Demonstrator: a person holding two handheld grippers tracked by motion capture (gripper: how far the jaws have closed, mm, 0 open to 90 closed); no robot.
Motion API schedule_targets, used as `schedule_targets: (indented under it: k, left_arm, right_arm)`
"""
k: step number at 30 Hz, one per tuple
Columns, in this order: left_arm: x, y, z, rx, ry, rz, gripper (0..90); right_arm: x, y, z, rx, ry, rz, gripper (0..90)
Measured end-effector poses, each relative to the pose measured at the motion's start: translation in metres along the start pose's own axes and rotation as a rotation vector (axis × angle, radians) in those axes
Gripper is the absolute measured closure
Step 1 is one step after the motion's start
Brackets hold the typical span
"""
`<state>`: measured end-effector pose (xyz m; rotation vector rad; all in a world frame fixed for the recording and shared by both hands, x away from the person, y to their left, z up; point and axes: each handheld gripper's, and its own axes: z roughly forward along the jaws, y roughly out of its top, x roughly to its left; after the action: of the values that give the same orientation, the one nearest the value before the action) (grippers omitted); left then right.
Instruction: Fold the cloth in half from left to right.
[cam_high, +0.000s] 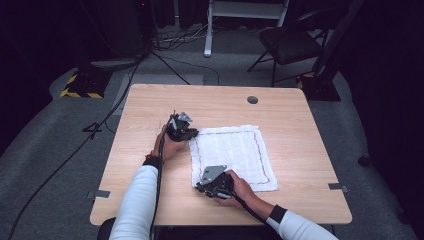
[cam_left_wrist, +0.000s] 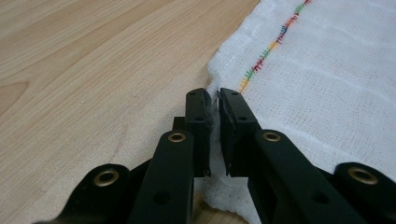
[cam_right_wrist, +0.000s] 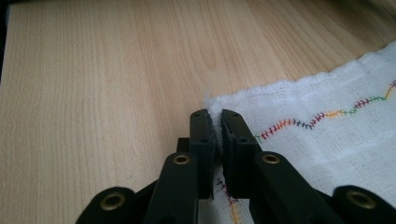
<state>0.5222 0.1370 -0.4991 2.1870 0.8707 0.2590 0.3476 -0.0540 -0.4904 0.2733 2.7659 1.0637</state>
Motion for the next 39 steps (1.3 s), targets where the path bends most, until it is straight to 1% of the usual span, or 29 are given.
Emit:
schedule_targets:
  k: [5, 6, 8, 9, 11, 13, 14, 17, 19, 20, 21, 22, 23, 25, 26, 28, 29, 31, 33, 34, 35, 36, 38, 39]
  left_arm:
    - [0.0, -0.001, -0.005, 0.023, 0.016, 0.019, 83.8]
    - [0.001, -0.002, -0.007, 0.03, 0.015, 0.028, 84.0]
    - [0.003, -0.004, -0.012, 0.044, 0.029, 0.052, 84.4]
    - [0.005, -0.005, -0.014, 0.048, 0.033, 0.053, 84.4]
    - [0.009, -0.008, -0.02, 0.047, 0.039, 0.042, 84.5]
    - [0.011, -0.01, -0.026, 0.053, 0.049, 0.046, 84.4]
    - [0.012, -0.01, -0.029, 0.05, 0.052, 0.043, 84.3]
    - [0.014, -0.01, -0.039, 0.019, 0.07, 0.03, 84.4]
    - [0.013, -0.009, -0.045, -0.003, 0.082, 0.017, 84.5]
    - [0.012, -0.009, -0.047, -0.02, 0.078, 0.01, 84.5]
    - [0.011, -0.008, -0.048, -0.038, 0.071, -0.005, 84.5]
    - [0.01, -0.006, -0.048, -0.041, 0.069, -0.006, 84.6]
    - [0.008, -0.005, -0.049, -0.046, 0.067, 0.001, 84.6]
    - [0.003, 0.0, -0.048, -0.066, 0.065, -0.003, 84.6]
    - [0.002, 0.004, -0.047, -0.075, 0.056, -0.003, 84.7]
    - [-0.003, 0.011, -0.044, -0.078, 0.07, 0.011, 84.8]
    - [-0.006, 0.015, -0.042, -0.085, 0.067, 0.009, 84.8]
    - [-0.01, 0.021, -0.038, -0.088, 0.06, 0.02, 85.0]
    - [-0.014, 0.026, -0.034, -0.098, 0.055, 0.02, 85.0]
    - [-0.016, 0.028, -0.032, -0.101, 0.058, 0.015, 85.0]
    - [-0.018, 0.031, -0.031, -0.105, 0.071, 0.024, 85.0]
    - [-0.02, 0.034, -0.03, -0.113, 0.08, 0.02, 85.0]
    - [-0.023, 0.038, -0.027, -0.139, 0.085, 0.008, 85.0]
    - [-0.023, 0.038, -0.027, -0.139, 0.085, 0.008, 85.0]
  right_arm:
    - [0.001, 0.002, 0.0, 0.002, 0.005, -0.014, 85.9]
    - [0.001, 0.002, 0.0, 0.002, 0.006, -0.015, 86.1]
    - [0.001, 0.004, -0.001, -0.003, 0.015, -0.01, 86.3]
    - [0.002, 0.006, -0.002, -0.008, 0.013, -0.015, 86.3]
    - [0.003, 0.01, -0.004, -0.026, 0.012, -0.024, 86.3]
    - [0.003, 0.013, -0.007, -0.046, 0.017, -0.034, 86.3]
    - [0.003, 0.015, -0.007, -0.054, 0.018, -0.047, 86.3]
    - [0.005, 0.018, -0.006, -0.064, 0.012, -0.051, 86.5]
    - [0.005, 0.019, -0.007, -0.069, -0.001, -0.053, 86.5]
    - [0.005, 0.019, -0.008, -0.074, -0.007, -0.058, 86.5]
    - [0.005, 0.02, -0.012, -0.078, -0.013, -0.06, 86.5]
    - [0.004, 0.02, -0.016, -0.089, -0.021, -0.055, 86.5]
    - [0.002, 0.021, -0.02, -0.102, -0.027, -0.05, 86.5]
    - [0.0, 0.02, -0.029, -0.122, -0.044, -0.038, 86.5]
    - [-0.001, 0.018, -0.034, -0.128, -0.05, -0.034, 86.5]
    - [-0.004, 0.014, -0.043, -0.136, -0.065, -0.023, 86.6]
    - [-0.005, 0.012, -0.048, -0.141, -0.07, -0.015, 86.6]
    - [-0.008, 0.007, -0.057, -0.145, -0.08, -0.003, 86.6]
    - [-0.011, 0.002, -0.065, -0.154, -0.094, 0.012, 86.7]
    - [-0.013, 0.0, -0.069, -0.159, -0.1, 0.021, 86.7]
    - [-0.015, -0.003, -0.073, -0.162, -0.106, 0.03, 86.7]
    - [-0.017, -0.005, -0.076, -0.163, -0.113, 0.034, 86.7]
    - [-0.02, -0.01, -0.082, -0.166, -0.127, 0.048, 86.7]
    - [-0.021, -0.012, -0.085, -0.165, -0.134, 0.053, 86.7]
